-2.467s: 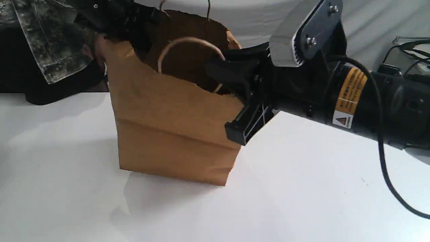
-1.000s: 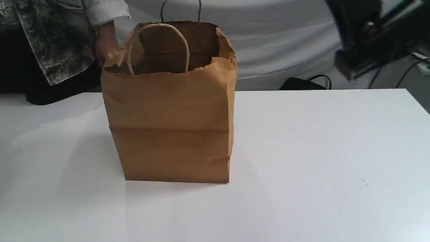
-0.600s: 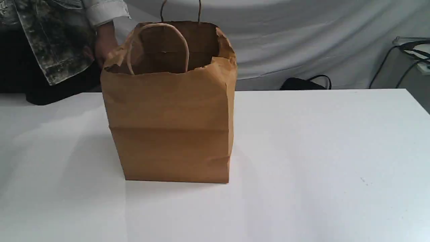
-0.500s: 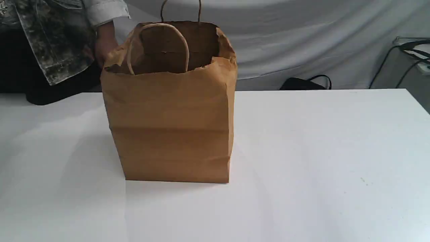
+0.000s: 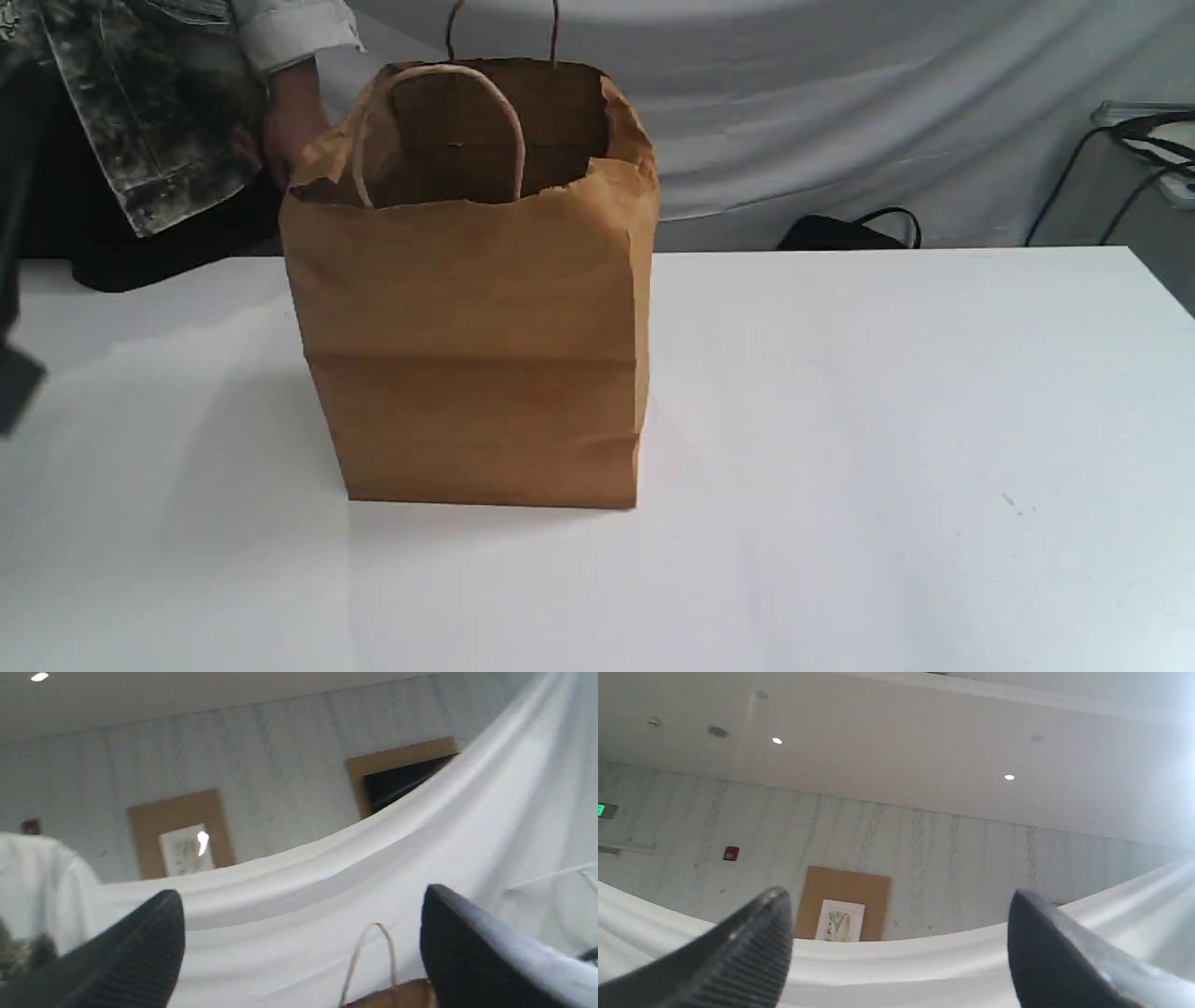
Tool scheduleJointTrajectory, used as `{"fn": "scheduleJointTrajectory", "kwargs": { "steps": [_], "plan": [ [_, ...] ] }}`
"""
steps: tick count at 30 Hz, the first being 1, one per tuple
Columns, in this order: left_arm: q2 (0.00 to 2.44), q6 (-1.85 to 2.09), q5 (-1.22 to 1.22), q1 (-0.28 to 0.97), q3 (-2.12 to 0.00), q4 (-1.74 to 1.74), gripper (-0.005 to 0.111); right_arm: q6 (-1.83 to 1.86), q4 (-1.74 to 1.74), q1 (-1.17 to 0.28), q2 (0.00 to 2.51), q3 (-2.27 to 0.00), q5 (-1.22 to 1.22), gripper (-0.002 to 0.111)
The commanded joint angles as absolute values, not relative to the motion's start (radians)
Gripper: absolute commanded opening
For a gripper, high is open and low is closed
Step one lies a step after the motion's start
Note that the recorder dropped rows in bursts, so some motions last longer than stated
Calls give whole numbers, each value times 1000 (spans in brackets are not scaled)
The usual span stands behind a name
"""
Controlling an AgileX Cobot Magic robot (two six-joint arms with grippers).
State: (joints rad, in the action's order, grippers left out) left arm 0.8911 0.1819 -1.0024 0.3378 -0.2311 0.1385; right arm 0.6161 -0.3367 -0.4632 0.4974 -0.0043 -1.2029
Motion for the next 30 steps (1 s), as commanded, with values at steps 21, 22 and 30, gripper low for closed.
{"fn": "scheduleJointTrajectory", "kwargs": {
  "steps": [21, 22, 30],
  "plan": [
    [887, 103, -853, 342, -158, -49, 72, 358, -419, -456, 494, 0, -504, 11],
    [887, 85, -835, 342, -158, -49, 72, 358, -419, -456, 494, 0, -502, 11],
    [887, 27, -678, 342, -156, -41, 72, 358, -419, -456, 494, 0, -507, 11]
  ]
}}
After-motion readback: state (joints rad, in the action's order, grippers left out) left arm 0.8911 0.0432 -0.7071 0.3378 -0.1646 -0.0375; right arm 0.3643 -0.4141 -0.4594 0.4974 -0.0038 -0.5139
